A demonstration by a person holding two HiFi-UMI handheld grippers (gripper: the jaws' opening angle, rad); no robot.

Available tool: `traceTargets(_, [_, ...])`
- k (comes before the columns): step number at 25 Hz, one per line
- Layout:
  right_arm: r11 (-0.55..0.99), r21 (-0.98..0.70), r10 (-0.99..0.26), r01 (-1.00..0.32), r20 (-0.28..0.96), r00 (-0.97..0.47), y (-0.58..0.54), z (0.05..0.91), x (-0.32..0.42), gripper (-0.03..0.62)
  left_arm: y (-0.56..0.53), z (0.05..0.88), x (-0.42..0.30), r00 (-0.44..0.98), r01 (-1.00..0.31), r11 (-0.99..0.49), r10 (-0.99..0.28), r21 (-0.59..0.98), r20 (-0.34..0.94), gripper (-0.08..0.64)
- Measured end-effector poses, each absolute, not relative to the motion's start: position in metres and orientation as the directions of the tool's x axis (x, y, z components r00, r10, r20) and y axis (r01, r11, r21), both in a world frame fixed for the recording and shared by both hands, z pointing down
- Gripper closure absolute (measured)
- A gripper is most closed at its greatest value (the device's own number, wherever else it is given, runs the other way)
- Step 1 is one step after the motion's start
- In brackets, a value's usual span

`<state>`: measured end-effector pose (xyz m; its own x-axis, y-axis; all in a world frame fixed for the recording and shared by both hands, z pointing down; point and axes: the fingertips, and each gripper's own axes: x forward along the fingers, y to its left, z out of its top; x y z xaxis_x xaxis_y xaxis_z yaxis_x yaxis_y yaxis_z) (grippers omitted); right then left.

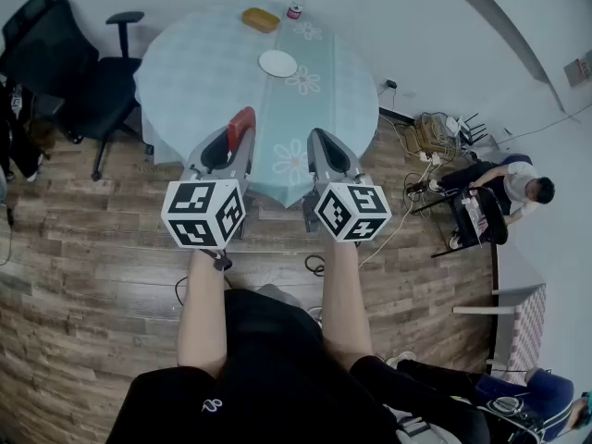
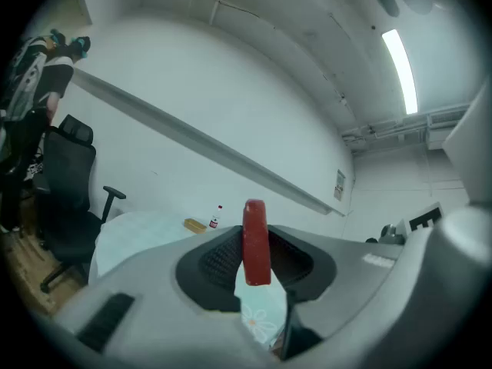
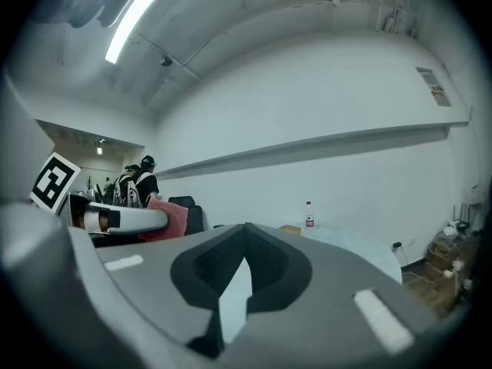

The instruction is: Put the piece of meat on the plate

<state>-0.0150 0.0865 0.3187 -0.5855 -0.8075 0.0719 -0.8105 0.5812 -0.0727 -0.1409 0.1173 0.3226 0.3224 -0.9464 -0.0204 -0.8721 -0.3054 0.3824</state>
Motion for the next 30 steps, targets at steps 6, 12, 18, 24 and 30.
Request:
traceTargets(6, [0.525,0.001,-0.849,-0.851,0.076,-0.523,0.082,0.316,-0.011,0.586,0.112,0.318,-0.151,0.323,-0.866,-0.307,-0.946,0.395,-0.025,0.471])
traceTargets(12, [0.444,0.000,-0.889,-0.896,0.127,-0.441,0.069,0.334,0.034,0.584,0.087,0.322,-0.132,0.358,-0.840,-0.338,-0.933,0.425,-0.034,0.471])
traceTargets(18, [0.411,-0.046,-0.894,-0.911,0.174,-0.412,0.034,0.361,0.068,0.584,0.050,0.351,-0.091,0.424,-0.802,-0.367,-0.906,0.471,0.015,0.471])
traceTargets(24, [0.455,-0.126,-0.859,-0.881,0.198,-0.472,-0.047,0.398,0.063,0.584,-0.023,0.385,-0.089,0.390,-0.826,-0.300,-0.916,0.477,0.099,0.471])
traceTargets(30, [0.479,-0.149,-0.827,-0.865,0.254,-0.501,-0.160,0.426,0.080,0.584,-0.117,0.413,-0.077,0.316,-0.861,-0.188,-0.925,0.472,0.209,0.471])
